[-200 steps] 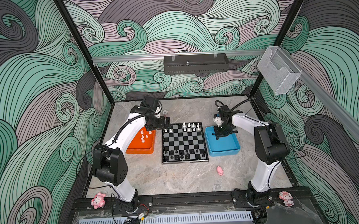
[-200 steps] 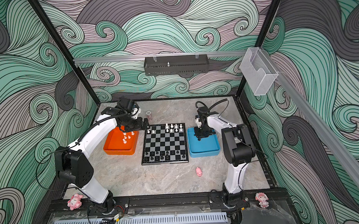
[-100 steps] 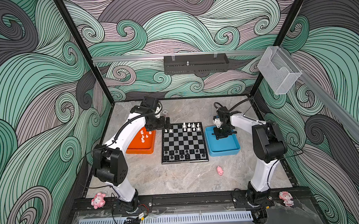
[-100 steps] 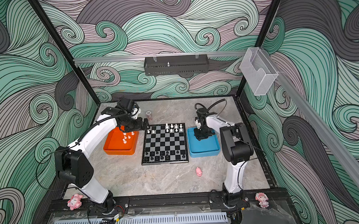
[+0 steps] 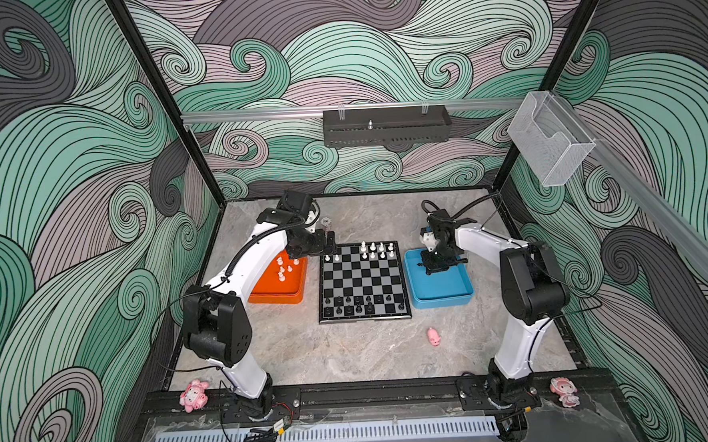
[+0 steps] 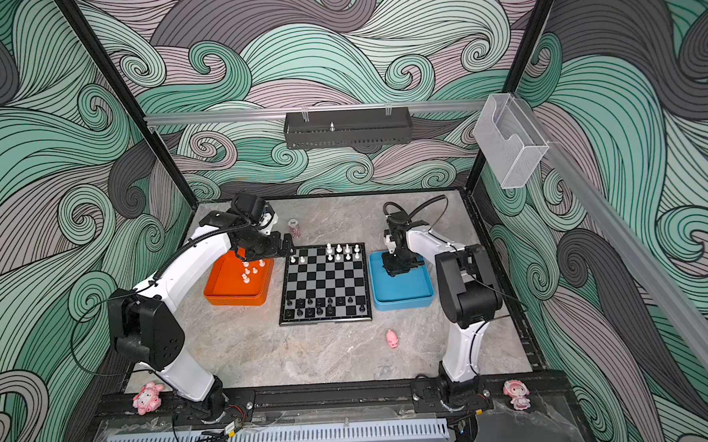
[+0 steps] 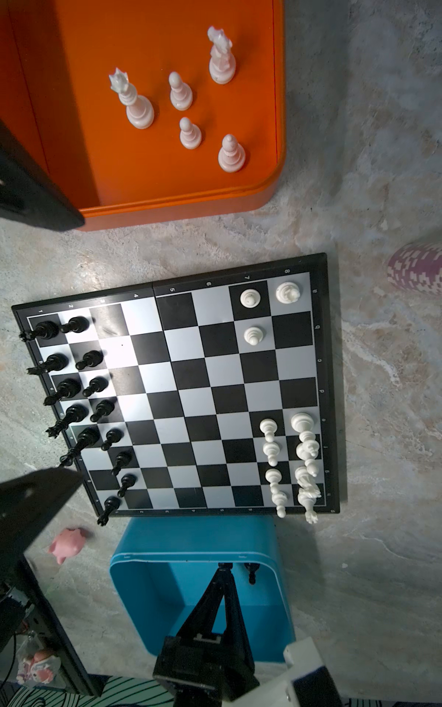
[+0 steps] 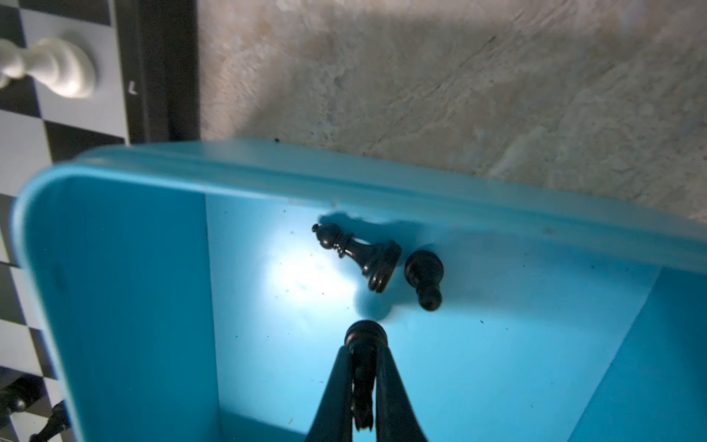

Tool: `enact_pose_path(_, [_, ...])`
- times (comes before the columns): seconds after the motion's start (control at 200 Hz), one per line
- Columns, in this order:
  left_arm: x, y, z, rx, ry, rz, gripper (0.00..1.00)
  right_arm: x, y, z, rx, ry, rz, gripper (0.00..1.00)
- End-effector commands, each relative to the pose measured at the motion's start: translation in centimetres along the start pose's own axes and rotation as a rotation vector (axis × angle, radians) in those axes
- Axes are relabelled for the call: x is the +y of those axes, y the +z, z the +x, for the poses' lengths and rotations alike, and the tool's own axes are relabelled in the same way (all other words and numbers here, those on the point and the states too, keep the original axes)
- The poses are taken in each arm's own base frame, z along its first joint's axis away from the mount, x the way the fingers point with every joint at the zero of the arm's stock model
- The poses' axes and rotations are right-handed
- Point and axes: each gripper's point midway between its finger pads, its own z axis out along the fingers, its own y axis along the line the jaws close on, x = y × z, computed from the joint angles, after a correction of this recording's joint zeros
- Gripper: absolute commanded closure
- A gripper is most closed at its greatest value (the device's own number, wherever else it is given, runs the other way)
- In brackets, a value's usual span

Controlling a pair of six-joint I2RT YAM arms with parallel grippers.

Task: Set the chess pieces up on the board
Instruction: 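Lift the black knight with the right gripper and carry it toward the board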

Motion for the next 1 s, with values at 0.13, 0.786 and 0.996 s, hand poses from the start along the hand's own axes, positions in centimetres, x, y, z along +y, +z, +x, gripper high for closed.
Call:
enact_pose_path(0.13, [-0.2,-0.5,0.3,0.005,-0.006,0.000,0.02,0.0,-2.8,-0.5,-0.036,-0.013,0.030,0.90])
enact_pose_path(0.786, [-0.2,-0.6,0.4,0.003,-0.001,0.007,0.01,-0.2,-4.1,-0.2,-0.044,-0.013,0.048,0.90])
enact_pose_path(0.996, [-0.1,-0.5,0.6,0.005,0.000,0.003,0.02,-0.2,-3.8,0.0,-0.033,-0.011,0.048,0.91])
